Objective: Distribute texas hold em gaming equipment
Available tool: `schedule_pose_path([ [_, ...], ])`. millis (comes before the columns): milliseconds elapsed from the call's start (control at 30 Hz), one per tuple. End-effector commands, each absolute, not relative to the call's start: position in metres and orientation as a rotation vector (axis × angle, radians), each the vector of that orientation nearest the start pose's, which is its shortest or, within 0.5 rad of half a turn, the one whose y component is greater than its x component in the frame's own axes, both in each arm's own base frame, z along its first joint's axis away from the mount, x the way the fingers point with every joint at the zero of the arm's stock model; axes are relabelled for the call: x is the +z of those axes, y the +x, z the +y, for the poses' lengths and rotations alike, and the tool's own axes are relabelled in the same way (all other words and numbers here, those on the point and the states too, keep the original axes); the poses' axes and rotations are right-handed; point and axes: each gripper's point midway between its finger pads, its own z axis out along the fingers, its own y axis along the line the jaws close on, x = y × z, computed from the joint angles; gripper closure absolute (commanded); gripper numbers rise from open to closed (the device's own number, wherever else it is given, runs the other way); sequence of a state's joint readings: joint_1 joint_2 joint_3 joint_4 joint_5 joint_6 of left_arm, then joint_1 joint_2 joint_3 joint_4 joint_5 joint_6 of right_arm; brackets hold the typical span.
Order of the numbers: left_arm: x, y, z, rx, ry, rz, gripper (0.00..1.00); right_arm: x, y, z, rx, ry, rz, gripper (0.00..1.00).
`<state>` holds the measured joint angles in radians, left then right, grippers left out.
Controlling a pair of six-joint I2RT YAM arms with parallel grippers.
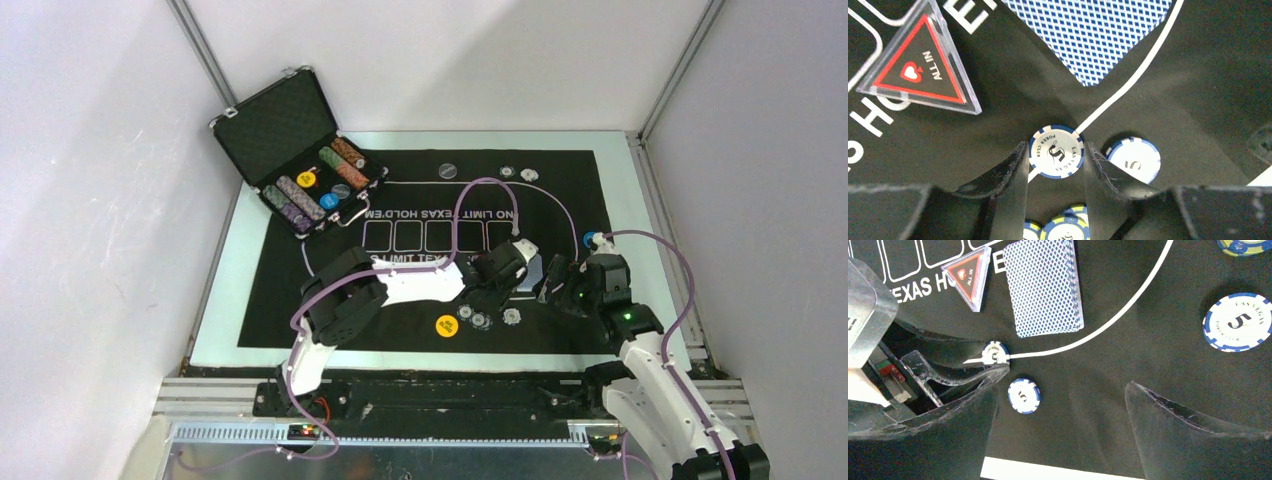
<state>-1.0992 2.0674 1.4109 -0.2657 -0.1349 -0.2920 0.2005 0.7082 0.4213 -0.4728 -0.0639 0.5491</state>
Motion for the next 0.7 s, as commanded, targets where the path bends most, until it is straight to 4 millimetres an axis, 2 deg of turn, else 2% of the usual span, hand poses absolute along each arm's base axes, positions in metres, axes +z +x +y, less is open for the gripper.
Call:
schedule_pose_path([
  [0,0.042,0.214,-0.438,-0.522,0.946,2.370,0.63,0.086,0.223,0.076,0.447,0.390,2.291,0.00],
  [500,0.074,0.206,-0.444,-0.653,0.902,2.327,0.63,0.086,0.223,0.076,0.448,0.390,2.294,0.01],
  [667,0.075,0.203,-0.445,-0.666,0.906,2.324,0.63,0.086,0.223,0.076,0.448,0.390,2.294,0.01],
])
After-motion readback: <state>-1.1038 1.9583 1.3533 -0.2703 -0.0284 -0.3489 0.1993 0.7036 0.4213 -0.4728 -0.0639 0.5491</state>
